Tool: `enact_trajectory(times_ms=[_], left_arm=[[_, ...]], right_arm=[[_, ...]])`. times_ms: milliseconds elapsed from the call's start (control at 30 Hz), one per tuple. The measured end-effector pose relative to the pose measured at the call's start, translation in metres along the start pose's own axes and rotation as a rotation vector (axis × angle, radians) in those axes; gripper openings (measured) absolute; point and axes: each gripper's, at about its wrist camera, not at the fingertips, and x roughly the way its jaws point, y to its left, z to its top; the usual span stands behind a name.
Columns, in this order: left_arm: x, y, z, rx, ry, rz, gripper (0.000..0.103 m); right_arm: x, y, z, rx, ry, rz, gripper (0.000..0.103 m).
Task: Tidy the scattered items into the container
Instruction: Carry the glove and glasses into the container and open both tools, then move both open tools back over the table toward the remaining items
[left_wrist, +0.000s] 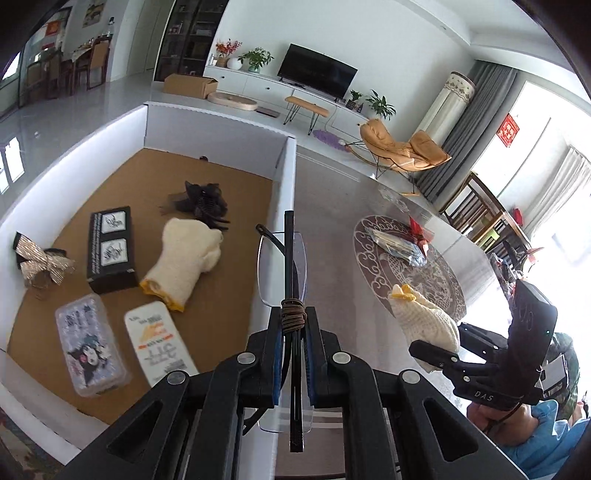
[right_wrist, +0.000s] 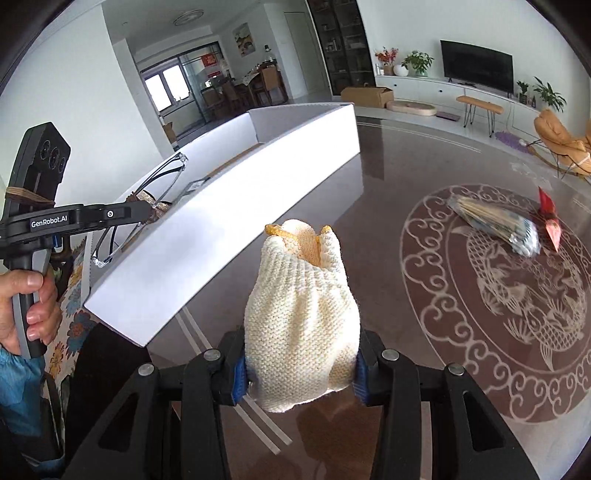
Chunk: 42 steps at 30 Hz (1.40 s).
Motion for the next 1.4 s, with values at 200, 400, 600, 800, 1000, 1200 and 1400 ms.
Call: enact_trajectory(times_ms=[200,400,600,800,1000,1200,1400], left_arm=[[0.039,0.075,0.088,-0.001,0.044,0.157,0.010],[0.092,0.124,0.142,-0.095,0.075,0.211,0.014],[0.139,0.157,0.135,-0.310,0.188,0.237,0.082],[0.116,0.140,0.120,-0.319,0.134,0.250,0.082],[0.057,0.055,0.107,-0.150,0.004,0.206,0.082],[0.029,-0.087,0.046,0.067,-0.060,-0.008,0.099],[0.108,-0.166,-0.042,0.116,0.055,-0.107,0.103]], right_arm=[[0.063,0.050,0.148,-0.102,-0.089,0.047,0.044],[0.170,0.063,0.245,-0.025,-0.024,0.025,0.049],[0.250,0.037,0.260,0.105,0.183,0.061,0.062],[0.228,0.027,0.254,0.080,0.111,0.067,0.064],[0.134,0.014,0.195,0.047,-0.066,0.070,0.064],[0.033,-0.040,0.060,0.042,-0.122,-0.125,0.064],[-0.044,-0.101,-0.053,0.106,-0.091,-0.375,0.064]])
